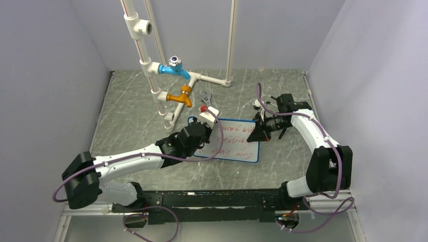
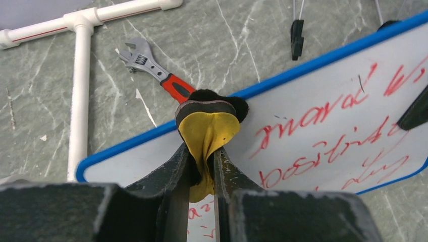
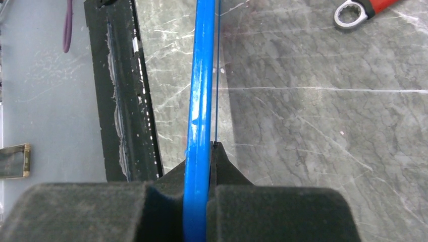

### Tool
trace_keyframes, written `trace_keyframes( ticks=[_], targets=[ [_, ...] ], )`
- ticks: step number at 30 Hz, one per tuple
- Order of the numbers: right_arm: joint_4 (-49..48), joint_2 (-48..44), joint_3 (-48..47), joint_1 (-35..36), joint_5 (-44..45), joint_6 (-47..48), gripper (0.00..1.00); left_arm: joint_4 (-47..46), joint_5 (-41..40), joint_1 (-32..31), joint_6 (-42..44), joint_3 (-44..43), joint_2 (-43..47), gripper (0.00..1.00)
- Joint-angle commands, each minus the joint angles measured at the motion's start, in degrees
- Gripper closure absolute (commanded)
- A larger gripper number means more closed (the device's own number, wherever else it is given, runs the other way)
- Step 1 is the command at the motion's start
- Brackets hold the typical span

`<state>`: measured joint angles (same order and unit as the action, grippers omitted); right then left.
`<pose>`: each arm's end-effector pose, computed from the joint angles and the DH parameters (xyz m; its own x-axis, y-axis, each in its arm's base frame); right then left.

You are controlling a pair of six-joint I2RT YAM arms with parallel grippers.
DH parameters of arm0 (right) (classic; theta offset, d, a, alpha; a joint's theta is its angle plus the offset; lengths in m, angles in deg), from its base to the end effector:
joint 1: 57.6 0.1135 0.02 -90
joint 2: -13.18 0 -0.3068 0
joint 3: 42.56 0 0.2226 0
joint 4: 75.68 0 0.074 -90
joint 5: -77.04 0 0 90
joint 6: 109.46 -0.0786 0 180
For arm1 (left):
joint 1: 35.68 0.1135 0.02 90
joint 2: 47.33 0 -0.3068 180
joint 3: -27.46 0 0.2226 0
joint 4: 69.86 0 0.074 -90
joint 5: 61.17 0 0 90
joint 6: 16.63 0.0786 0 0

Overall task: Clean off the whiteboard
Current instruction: Erase the center of the board with the whiteboard.

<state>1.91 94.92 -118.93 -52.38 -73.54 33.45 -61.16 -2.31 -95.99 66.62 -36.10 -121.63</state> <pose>0.2042 0.0874 0.2845 -0.4756 -0.4369 -0.7635 -0.8795 0.2171 0.4236 0.1784 -0.2308 0.3204 -0.2227 0.1875 -0.9567 0.4791 0.8757 0.0601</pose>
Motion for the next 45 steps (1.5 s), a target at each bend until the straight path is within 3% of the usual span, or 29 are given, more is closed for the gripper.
trace_keyframes(
  ticks=[1,12,22,29,33,38,41,45],
  targets=[
    [8.22,-1.27,0.57,2.54,-1.89,4.40,1.00,-2.15,-1.14,3.53,-2.38,-0.82,4.19,1.00],
    [8.12,-1.28,0.57,2.56,-1.85,4.27,1.00,-4.16,5.99,2.84,-7.12,5.58,3.98,1.00],
    [8.18,-0.99,0.46,2.52,-1.90,4.22,1.00,-12.28,6.95,-0.33,-2.98,9.65,6.54,1.00],
    [8.16,-1.04,0.49,2.54,-1.88,4.29,1.00,-10.29,11.82,-1.77,-0.81,6.55,2.62,1.00],
    [8.24,-0.82,0.43,2.52,-1.86,4.31,1.00,-7.27,9.65,-2.08,-0.33,2.60,-0.11,1.00],
    [8.34,-0.95,0.39,2.52,-1.91,4.40,1.00,-0.25,0.83,-2.09,-0.37,-2.09,-1.60,1.00],
    [8.42,-0.97,0.42,2.52,-1.84,4.44,1.00,3.15,-5.23,-1.84,-1.36,-1.89,-0.60,1.00],
    [8.40,-1.05,0.45,2.48,-1.84,4.57,1.00,4.38,-5.72,-0.28,-4.25,2.41,1.87,1.00]
  ],
)
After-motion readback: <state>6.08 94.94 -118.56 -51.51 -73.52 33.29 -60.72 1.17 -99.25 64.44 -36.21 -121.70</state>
